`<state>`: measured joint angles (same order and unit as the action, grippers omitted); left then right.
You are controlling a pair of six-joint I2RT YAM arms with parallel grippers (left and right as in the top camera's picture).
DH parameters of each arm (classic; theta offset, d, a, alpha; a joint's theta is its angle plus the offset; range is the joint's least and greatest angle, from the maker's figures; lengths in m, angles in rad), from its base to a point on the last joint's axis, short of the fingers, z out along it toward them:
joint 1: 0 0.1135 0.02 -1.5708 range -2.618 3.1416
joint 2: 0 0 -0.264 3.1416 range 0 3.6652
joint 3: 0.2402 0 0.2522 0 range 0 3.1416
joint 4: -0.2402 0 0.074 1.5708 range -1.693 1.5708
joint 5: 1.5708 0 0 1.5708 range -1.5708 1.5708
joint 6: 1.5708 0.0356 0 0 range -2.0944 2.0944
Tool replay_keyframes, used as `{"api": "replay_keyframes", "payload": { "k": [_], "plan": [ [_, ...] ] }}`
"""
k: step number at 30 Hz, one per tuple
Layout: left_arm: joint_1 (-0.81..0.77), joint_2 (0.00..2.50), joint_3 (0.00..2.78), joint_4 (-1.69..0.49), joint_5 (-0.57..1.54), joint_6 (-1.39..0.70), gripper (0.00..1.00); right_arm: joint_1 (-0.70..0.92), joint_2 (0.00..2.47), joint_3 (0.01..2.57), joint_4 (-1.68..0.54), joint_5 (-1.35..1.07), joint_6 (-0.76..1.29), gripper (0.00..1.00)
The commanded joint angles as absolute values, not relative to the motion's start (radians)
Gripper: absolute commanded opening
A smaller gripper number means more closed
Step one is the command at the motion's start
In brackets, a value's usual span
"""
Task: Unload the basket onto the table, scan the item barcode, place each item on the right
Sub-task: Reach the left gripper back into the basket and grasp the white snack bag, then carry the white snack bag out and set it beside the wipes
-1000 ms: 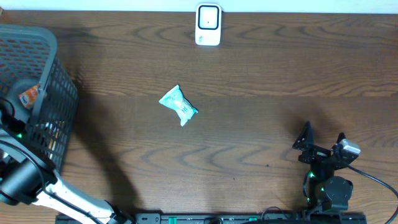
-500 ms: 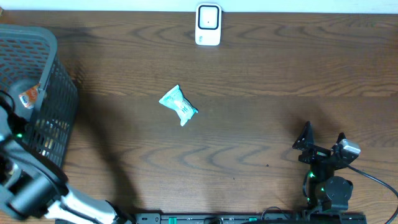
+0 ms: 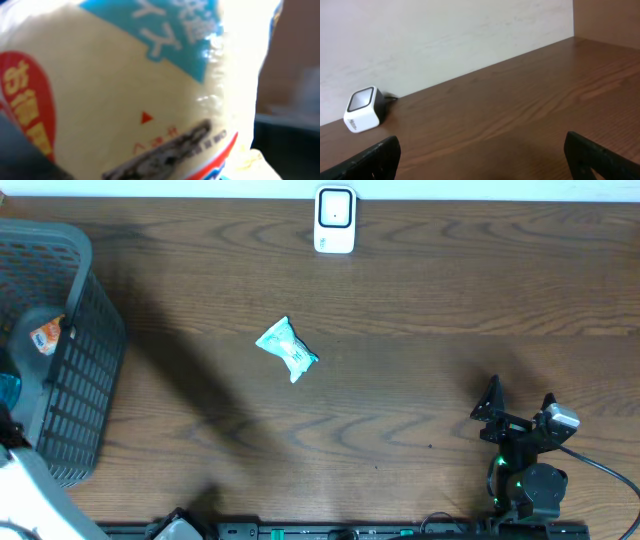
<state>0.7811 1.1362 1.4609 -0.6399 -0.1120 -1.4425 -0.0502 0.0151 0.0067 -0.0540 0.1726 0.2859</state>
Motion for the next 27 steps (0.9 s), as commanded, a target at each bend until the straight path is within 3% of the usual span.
{"api": "replay_keyframes", "payload": {
  "k": [1,6,12,14,19,27],
  "plan": [
    [0.728,1.07,1.468,-0.468,0.1,-1.131,0.08,-0.047,0.012,0.006,-0.056,0.173,0.299,0.99],
    [0.498,1.055,1.468,-0.362,0.269,-0.795,0.07,-0.047,0.012,0.006,-0.056,0.173,0.299,0.99],
    [0.175,1.117,1.468,-0.445,0.263,-0.428,0.07,-0.047,0.012,0.006,-0.056,0.173,0.299,0.99],
    [0.06,1.168,1.468,-0.548,0.144,-0.329,0.08,-0.047,0.012,0.006,-0.056,0.174,0.299,0.99],
    [-0.058,1.316,1.468,-0.754,-0.148,-0.299,0.08,-0.047,0.012,0.006,-0.056,0.173,0.299,0.99],
    [-0.085,1.644,1.468,-0.817,-0.181,-0.242,0.08,-0.047,0.012,0.006,-0.056,0.173,0.299,0.99]
  ]
}}
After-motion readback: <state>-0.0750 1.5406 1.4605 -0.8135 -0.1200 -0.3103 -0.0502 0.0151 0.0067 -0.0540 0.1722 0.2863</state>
